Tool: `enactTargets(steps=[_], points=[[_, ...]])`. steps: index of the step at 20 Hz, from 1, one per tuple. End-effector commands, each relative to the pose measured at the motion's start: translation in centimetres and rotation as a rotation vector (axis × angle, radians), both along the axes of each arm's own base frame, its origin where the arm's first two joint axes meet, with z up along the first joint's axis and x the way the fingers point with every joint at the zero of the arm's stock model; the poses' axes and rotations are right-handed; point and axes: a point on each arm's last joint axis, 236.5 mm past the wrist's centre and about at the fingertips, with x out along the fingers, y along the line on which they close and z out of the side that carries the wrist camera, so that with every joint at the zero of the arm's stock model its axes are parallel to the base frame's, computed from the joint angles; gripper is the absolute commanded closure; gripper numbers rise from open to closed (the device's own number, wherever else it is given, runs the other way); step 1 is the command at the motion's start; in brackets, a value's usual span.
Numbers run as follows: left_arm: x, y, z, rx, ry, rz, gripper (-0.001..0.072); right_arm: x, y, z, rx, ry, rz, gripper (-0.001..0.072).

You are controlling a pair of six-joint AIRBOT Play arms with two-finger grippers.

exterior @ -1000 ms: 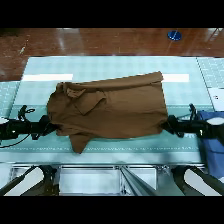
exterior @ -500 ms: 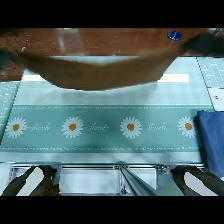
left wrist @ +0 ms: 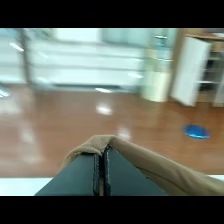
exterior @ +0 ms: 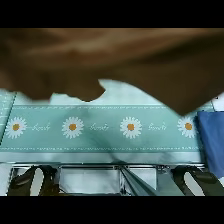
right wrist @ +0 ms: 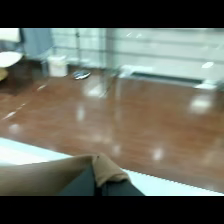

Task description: Fold the shirts.

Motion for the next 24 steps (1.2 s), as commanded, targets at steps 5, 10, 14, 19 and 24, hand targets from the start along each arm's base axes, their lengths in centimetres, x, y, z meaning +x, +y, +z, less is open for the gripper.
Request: enactTargets(steps=[5,10,14,19,24], points=[[-8.0,5.1,-2.8,0.094,0.066,0.163,0.0690,-5.4,-3.9,-6.5,-0.066,0.243,-0.185,0.0688],[-0.3,4.8,-10.5,0.053,0.357,0.141,0.0690,0.3,-3.8,-14.2,-0.013,0.471,-0.155,0.0689],[8.3,4.5,-17.4,0.075,0.602,0.134,0.0690,7.8,-2.9,-22.6,0.073,0.611,-0.099,0.0689],[20.0,3.8,-27.6,0.076,0.819,0.123,0.0690,19.0,-3.3,-32.8,0.137,0.759,-0.077,0.0689],[29.9,3.4,-37.7,-0.024,0.878,0.158,0.0689,29.5,-3.8,-44.1,0.232,0.878,-0.088,0.0689]])
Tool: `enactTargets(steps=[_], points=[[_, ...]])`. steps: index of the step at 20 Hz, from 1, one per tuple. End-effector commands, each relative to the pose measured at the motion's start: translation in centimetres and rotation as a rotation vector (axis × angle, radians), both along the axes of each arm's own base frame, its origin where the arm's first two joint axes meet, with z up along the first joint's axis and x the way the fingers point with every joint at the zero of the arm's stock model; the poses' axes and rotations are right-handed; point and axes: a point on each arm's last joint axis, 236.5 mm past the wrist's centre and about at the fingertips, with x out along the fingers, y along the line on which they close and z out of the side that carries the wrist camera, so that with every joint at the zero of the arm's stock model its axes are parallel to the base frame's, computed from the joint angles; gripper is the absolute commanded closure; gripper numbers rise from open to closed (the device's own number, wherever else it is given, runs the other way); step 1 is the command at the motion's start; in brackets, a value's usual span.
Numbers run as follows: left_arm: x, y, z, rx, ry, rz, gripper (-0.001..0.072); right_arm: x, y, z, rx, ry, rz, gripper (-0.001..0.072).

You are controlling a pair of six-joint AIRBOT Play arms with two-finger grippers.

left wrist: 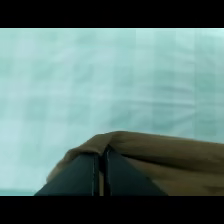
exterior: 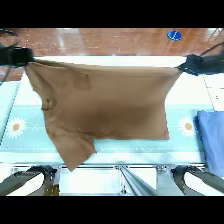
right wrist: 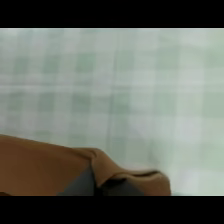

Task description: Fold the shirts.

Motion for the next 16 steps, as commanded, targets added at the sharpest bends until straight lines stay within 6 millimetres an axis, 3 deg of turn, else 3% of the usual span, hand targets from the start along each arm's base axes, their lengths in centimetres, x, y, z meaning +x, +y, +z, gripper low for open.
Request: enactTargets(steps=[1,4,6,8,10,12,14,16], points=[[6.5,-0.4,-7.5,-0.056,0.040,0.051,0.0690,6.9,-0.5,-8.1,0.050,0.075,-0.029,0.0689],[9.1,-1.3,-11.3,-0.104,0.097,0.062,0.0690,10.7,-0.7,-11.5,0.086,0.134,-0.052,0.0689],[10.0,-1.7,-12.5,-0.138,0.118,0.075,0.0689,12.5,-0.6,-12.2,0.109,0.134,-0.059,0.0689],[10.0,-1.8,-12.7,-0.145,0.131,0.078,0.0688,12.7,-0.3,-12.2,0.110,0.152,-0.036,0.0689],[8.4,-1.3,-12.6,-0.122,0.190,0.064,0.0689,10.8,-0.2,-11.8,0.094,0.203,0.044,0.0689],[5.3,-0.4,-13.6,-0.059,0.326,-0.005,0.0690,6.7,-1.3,-12.2,0.048,0.330,0.137,0.0688],[1.5,-0.2,-15.7,-0.076,0.490,-0.041,0.0690,2.8,-2.5,-13.3,-0.004,0.484,0.191,0.0689],[-1.6,-1.0,-18.4,-0.109,0.613,-0.086,0.0690,0.8,-3.0,-14.7,-0.028,0.565,0.204,0.0689]])
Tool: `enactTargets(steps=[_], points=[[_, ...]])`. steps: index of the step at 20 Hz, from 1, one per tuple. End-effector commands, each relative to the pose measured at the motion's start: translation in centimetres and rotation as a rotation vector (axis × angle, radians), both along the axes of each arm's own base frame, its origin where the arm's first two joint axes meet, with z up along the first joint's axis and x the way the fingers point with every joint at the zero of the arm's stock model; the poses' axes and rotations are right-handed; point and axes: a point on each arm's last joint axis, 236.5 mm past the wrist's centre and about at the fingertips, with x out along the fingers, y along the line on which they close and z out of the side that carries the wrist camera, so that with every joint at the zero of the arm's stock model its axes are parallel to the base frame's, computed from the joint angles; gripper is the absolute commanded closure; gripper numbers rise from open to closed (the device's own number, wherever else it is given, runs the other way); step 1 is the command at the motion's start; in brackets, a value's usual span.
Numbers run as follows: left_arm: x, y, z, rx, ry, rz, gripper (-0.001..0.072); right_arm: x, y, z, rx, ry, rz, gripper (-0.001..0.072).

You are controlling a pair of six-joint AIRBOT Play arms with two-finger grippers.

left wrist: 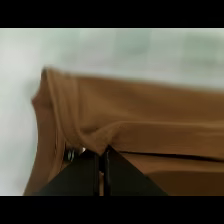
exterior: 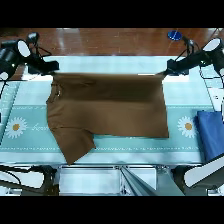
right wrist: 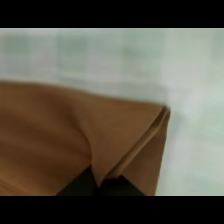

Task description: Fold the shirts.

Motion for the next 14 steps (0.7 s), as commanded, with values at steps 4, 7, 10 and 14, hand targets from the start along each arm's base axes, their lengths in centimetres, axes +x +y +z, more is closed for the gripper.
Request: enactTargets(steps=[4,7,10,14], points=[[-7.6,-1.2,-6.3,-0.042,0.286,-0.114,0.0689,-6.0,-0.7,-4.7,-0.024,0.232,0.049,0.0689],[-7.9,-1.2,-7.0,-0.047,0.309,-0.094,0.0599,-6.7,-0.4,-6.6,-0.011,0.272,-0.013,0.0496],[-9.4,-0.3,-6.4,-0.058,0.375,-0.074,0.0202,-8.7,-0.3,-5.5,-0.003,0.333,0.009,0.0302],[-14.1,3.8,-4.5,-0.101,0.479,0.064,0.0203,-10.0,-3.9,0.3,-0.155,0.190,-0.025,0.0303]])
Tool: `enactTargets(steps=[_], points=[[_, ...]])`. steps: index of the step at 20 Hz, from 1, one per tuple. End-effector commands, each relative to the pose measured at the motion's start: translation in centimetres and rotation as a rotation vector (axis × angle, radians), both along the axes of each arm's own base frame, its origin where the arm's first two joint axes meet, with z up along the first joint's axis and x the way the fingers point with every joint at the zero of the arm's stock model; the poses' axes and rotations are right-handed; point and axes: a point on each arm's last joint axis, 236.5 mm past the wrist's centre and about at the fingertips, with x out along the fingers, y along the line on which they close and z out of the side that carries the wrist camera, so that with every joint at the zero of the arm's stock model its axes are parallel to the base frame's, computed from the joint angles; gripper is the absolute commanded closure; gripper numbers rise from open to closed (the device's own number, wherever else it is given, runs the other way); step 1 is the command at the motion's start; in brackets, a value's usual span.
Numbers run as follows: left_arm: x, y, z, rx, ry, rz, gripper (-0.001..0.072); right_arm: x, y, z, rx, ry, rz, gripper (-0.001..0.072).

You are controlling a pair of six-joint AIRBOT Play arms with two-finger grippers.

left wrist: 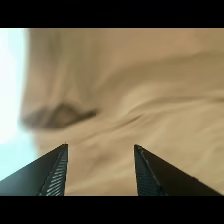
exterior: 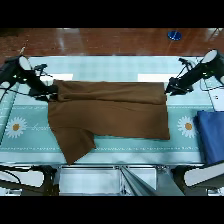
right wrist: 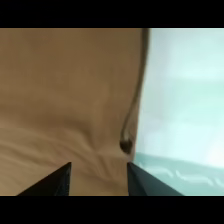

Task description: Fold the shirts.

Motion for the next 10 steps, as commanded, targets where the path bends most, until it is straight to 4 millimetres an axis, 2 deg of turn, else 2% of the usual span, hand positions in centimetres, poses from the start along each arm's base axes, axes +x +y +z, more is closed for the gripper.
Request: enactTargets(steps=[1,2,4,6,7,8,10], points=[[-4.5,3.1,1.6,-0.013,0.064,0.119,0.0202,-2.2,-2.8,3.8,-0.108,-0.102,-0.043,0.0303],[-5.9,4.4,1.9,-0.009,0.034,0.172,0.0202,-3.1,-3.4,4.3,-0.114,-0.145,-0.085,0.0303],[-9.0,6.7,1.7,-0.009,-0.044,0.302,0.0202,-5.9,-3.5,4.1,-0.084,-0.220,-0.190,0.0303],[-12.3,7.6,0.4,-0.061,-0.113,0.488,0.0202,-8.8,-1.7,3.2,0.015,-0.271,-0.276,0.0304],[-13.6,7.0,-0.2,-0.133,-0.143,0.576,0.0202,-10.0,0.1,3.1,0.092,-0.285,-0.301,0.0304],[-14.3,5.5,-0.7,-0.231,-0.167,0.613,0.0202,-10.8,2.0,3.4,0.164,-0.312,-0.301,0.0304],[-14.9,2.3,-1.2,-0.421,-0.189,0.659,0.0202,-11.4,4.0,4.3,0.224,-0.353,-0.287,0.0304]])
